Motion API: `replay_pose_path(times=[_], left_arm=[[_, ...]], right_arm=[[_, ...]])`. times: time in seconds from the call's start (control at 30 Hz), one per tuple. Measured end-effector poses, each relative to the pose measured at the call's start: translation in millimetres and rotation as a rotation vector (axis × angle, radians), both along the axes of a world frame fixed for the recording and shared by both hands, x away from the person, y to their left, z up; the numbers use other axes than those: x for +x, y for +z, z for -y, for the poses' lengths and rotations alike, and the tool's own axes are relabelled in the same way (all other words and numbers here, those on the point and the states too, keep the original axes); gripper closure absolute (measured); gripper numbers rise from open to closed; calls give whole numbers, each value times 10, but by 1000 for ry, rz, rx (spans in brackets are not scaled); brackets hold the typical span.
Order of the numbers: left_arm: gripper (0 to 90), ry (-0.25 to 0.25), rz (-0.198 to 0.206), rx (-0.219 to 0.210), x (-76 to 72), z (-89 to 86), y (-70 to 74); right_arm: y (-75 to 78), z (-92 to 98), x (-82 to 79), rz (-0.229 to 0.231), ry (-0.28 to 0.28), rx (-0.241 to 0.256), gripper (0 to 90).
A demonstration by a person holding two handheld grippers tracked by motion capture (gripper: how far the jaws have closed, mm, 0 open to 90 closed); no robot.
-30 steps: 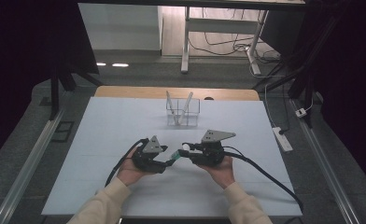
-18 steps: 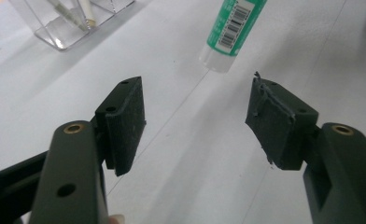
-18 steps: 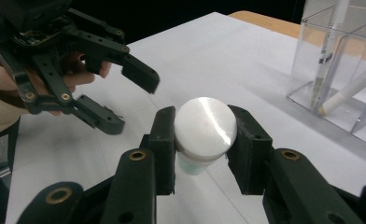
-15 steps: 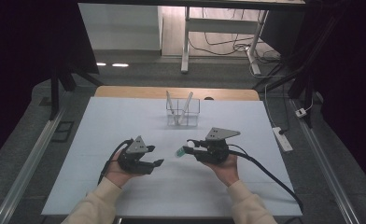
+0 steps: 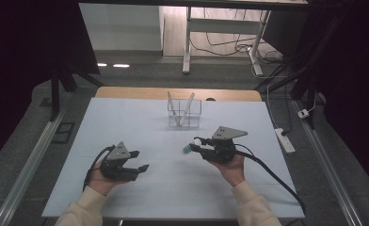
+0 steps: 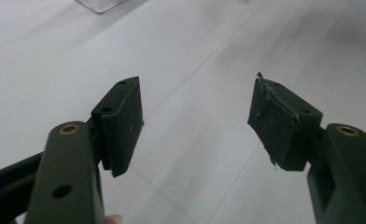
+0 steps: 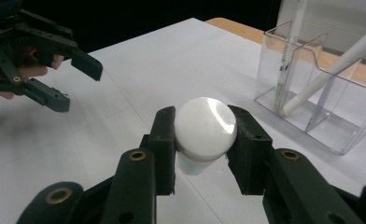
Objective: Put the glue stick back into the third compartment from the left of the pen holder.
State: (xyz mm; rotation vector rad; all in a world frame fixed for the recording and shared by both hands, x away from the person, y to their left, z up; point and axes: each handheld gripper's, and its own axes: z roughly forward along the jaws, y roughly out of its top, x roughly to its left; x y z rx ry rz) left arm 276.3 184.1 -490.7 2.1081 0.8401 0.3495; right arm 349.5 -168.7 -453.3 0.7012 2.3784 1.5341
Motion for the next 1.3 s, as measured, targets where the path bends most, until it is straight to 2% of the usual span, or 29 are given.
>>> replay_pose_path(times=[0.23,0.5,0.77,0.93,1.07,1.3], left_arm=[[336,41,-11,-10,-49,-158,-37],[330,83,-21,-9,-107,-339,-89],[324,85,-33,-16,-87,-393,-126],[322,84,-41,-23,-86,-419,-142],[319,80,-42,-24,-91,-424,-145],[319,85,-43,-30,-92,-444,-147]], right_arm=[[45,34,24,26,-5,-9,648],[92,76,83,29,-21,0,648],[193,138,253,28,-69,17,648],[319,118,364,34,-107,7,648],[414,62,431,54,-115,-7,648],[516,44,648,55,-169,-11,648]])
